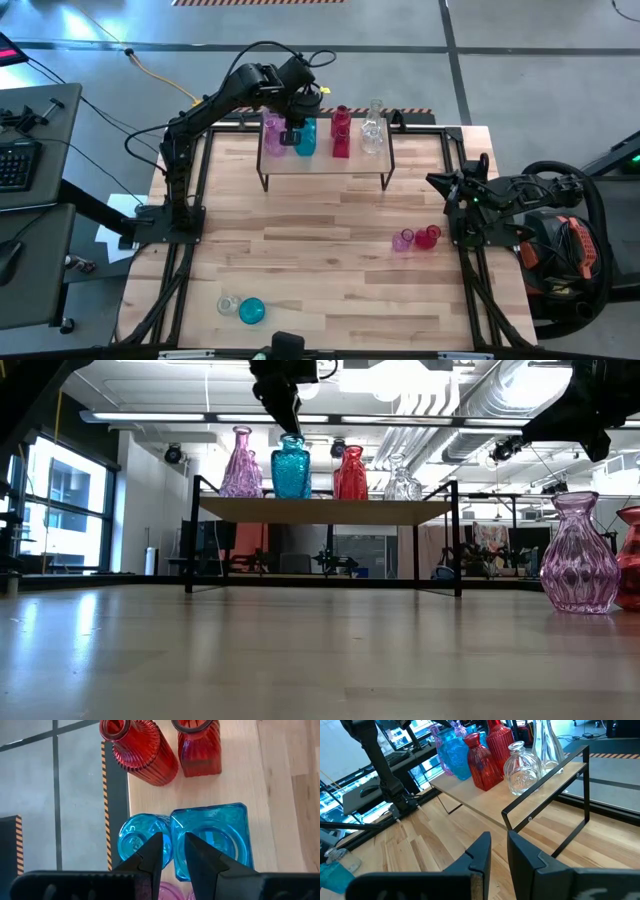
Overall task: Sort vases onto shelf
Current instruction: Put the top blue vase on the shelf aligned with the other blue vase, then put the transparent vase on the shelf aligned with the other transparent vases
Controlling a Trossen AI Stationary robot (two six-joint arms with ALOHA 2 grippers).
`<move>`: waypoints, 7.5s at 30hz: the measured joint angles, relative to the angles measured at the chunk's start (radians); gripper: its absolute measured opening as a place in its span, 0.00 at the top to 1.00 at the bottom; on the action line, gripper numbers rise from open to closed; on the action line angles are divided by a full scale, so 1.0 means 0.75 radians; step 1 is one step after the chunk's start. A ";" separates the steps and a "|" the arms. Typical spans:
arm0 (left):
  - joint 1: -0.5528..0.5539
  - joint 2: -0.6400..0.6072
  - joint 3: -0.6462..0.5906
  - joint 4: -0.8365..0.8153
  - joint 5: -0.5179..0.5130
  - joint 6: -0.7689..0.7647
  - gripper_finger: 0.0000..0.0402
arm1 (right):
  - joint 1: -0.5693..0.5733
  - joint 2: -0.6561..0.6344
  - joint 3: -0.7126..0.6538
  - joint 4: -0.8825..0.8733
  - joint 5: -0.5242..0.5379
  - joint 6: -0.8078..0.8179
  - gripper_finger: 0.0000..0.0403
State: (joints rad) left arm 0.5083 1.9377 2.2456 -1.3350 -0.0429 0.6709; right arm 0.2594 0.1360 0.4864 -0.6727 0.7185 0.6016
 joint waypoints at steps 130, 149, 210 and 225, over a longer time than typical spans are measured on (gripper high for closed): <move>-1.887 -0.805 -1.793 0.842 0.070 -2.287 0.82 | 0.000 0.000 0.000 0.000 0.001 0.000 0.89; -1.887 -0.802 -1.788 0.826 0.051 -2.326 0.82 | 0.000 0.000 0.000 0.000 0.001 0.000 0.89; -1.882 -0.758 -1.785 0.744 0.007 -2.203 0.93 | 0.000 0.000 0.000 0.000 0.000 0.000 0.89; -1.825 -0.815 -1.791 0.700 0.002 -2.188 0.96 | 0.000 0.000 0.000 0.000 0.000 0.000 0.89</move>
State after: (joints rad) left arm -0.8606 1.3262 0.9024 -0.8098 -0.0412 -0.9704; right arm 0.2596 0.1363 0.4865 -0.6730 0.7185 0.6018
